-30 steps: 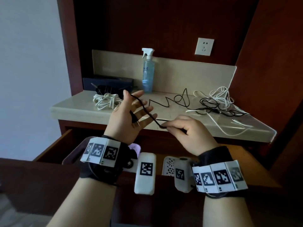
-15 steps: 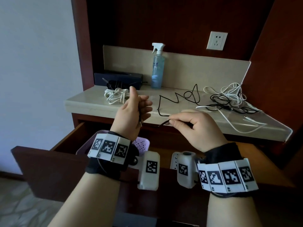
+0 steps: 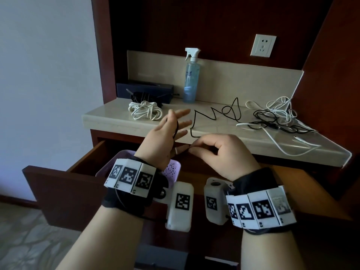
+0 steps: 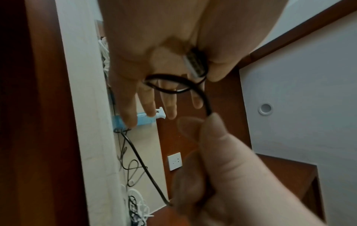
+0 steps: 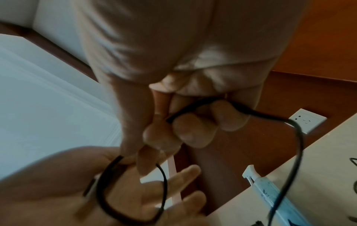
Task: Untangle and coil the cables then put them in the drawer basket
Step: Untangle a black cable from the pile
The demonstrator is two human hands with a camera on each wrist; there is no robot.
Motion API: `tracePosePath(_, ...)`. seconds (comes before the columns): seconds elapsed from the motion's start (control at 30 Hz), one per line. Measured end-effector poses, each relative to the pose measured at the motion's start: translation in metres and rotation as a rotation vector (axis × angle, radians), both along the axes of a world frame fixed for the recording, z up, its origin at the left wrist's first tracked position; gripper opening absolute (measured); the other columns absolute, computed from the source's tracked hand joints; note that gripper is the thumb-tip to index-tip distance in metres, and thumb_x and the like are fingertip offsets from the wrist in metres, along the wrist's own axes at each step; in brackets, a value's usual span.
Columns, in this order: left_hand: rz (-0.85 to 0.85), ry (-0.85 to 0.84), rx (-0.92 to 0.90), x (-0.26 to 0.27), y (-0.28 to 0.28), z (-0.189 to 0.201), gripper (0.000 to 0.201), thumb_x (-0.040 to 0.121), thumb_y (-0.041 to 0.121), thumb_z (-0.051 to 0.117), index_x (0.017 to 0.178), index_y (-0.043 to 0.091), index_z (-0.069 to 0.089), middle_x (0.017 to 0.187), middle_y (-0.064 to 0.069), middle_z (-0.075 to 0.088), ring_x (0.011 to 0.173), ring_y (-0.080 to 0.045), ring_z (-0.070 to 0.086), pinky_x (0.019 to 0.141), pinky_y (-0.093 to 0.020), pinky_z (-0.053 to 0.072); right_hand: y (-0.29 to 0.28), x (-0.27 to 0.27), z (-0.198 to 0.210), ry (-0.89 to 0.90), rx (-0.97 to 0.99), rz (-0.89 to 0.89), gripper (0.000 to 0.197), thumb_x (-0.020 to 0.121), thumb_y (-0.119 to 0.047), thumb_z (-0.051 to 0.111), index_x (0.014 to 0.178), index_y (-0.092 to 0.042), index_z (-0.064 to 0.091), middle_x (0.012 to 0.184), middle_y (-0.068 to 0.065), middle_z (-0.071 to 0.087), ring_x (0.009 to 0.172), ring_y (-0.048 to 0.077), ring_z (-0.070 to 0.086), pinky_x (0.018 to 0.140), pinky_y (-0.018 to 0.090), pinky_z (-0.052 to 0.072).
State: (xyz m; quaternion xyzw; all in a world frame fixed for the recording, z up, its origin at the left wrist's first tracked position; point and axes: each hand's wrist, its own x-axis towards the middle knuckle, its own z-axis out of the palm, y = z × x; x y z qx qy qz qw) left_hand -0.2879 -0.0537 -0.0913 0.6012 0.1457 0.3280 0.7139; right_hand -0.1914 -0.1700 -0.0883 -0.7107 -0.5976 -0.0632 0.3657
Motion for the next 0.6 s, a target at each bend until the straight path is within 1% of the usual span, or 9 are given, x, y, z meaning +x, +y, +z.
tracePosePath(0.07,0.028,-0.103,-0.07,-0.001,0.002,0.004,0.043,0.1,0.05,0.02,0.108,0.037,0.06,0.117,0.0,0.061,0.118,-0.018,0.052,0.099,-0.043,0.045,-0.002,0.001,-0.001,-0.001,-0.004,-0.038,0.012,0.081,-0.038,0.064,0.081,-0.027,0.069,0.071,-0.007,0.066,0.075,0.014,0.059,0.073,0.031,0.046)
tracePosePath(0.17,0.068,-0.251,-0.222,-0.004,0.009,0.005,0.044,0.099,0.05,0.026,0.102,0.026,0.064,0.111,-0.009,0.065,0.11,-0.024,0.06,0.091,-0.043,0.051,-0.01,0.01,-0.001,-0.012,0.033,-0.082,0.023,0.083,-0.055,0.051,0.074,-0.036,0.061,0.06,-0.01,0.06,0.074,0.02,0.058,0.082,0.032,0.042)
tracePosePath(0.3,0.085,-0.354,-0.371,-0.006,0.017,0.005,0.045,0.099,0.048,0.033,0.093,0.016,0.064,0.094,-0.013,0.07,0.101,-0.031,0.066,0.086,-0.043,0.054,-0.025,0.021,0.005,0.026,-0.063,-0.131,0.034,0.088,-0.051,0.038,0.067,-0.033,0.059,0.065,0.012,0.061,0.068,0.019,0.058,0.084,0.027,0.037)
tracePosePath(0.33,0.074,-0.357,-0.379,-0.006,0.017,0.005,0.045,0.099,0.048,0.034,0.095,0.015,0.064,0.096,-0.014,0.071,0.101,-0.031,0.067,0.087,-0.042,0.054,-0.026,0.02,0.005,0.049,-0.087,-0.114,0.033,0.088,-0.049,0.04,0.068,-0.033,0.061,0.068,0.01,0.063,0.071,0.018,0.06,0.083,0.027,0.04)
tracePosePath(0.37,0.057,-0.347,-0.38,-0.004,0.016,0.004,0.046,0.098,0.048,0.034,0.098,0.013,0.063,0.101,-0.016,0.07,0.101,-0.031,0.067,0.088,-0.04,0.053,-0.026,0.019,0.005,0.07,-0.101,-0.085,0.029,0.088,-0.047,0.043,0.07,-0.035,0.063,0.072,0.001,0.066,0.076,0.011,0.061,0.081,0.025,0.043)
tracePosePath(0.43,0.015,-0.299,-0.372,-0.001,0.011,0.004,0.051,0.098,0.049,0.032,0.107,0.008,0.06,0.113,-0.017,0.065,0.108,-0.031,0.063,0.093,-0.038,0.051,-0.021,0.013,0.003,0.091,-0.11,-0.014,0.019,0.089,-0.035,0.052,0.079,-0.037,0.068,0.082,-0.021,0.064,0.087,-0.005,0.057,0.08,0.011,0.039)
tracePosePath(0.47,-0.005,-0.278,-0.371,0.001,0.008,0.003,0.053,0.098,0.049,0.03,0.11,0.006,0.059,0.115,-0.017,0.063,0.111,-0.03,0.061,0.093,-0.036,0.05,-0.018,0.011,0.002,0.092,-0.113,0.017,0.016,0.089,-0.031,0.056,0.084,-0.036,0.07,0.084,-0.025,0.062,0.091,-0.007,0.055,0.081,0.007,0.037)
tracePosePath(0.53,-0.04,-0.255,-0.376,0.002,0.006,0.002,0.054,0.098,0.05,0.029,0.114,0.006,0.057,0.118,-0.016,0.063,0.112,-0.03,0.06,0.091,-0.037,0.051,-0.015,0.011,0.0,0.085,-0.138,0.04,0.014,0.087,-0.027,0.06,0.092,-0.031,0.073,0.084,-0.026,0.06,0.092,-0.005,0.055,0.083,0.01,0.038)
tracePosePath(0.6,-0.072,-0.232,-0.356,0.0,0.007,0.0,0.052,0.097,0.051,0.031,0.116,0.01,0.057,0.119,-0.014,0.065,0.108,-0.029,0.064,0.086,-0.039,0.053,-0.014,0.015,-0.002,0.061,-0.16,-0.007,0.015,0.087,-0.029,0.06,0.095,-0.03,0.073,0.083,-0.022,0.058,0.091,0.0,0.055,0.083,0.019,0.041)
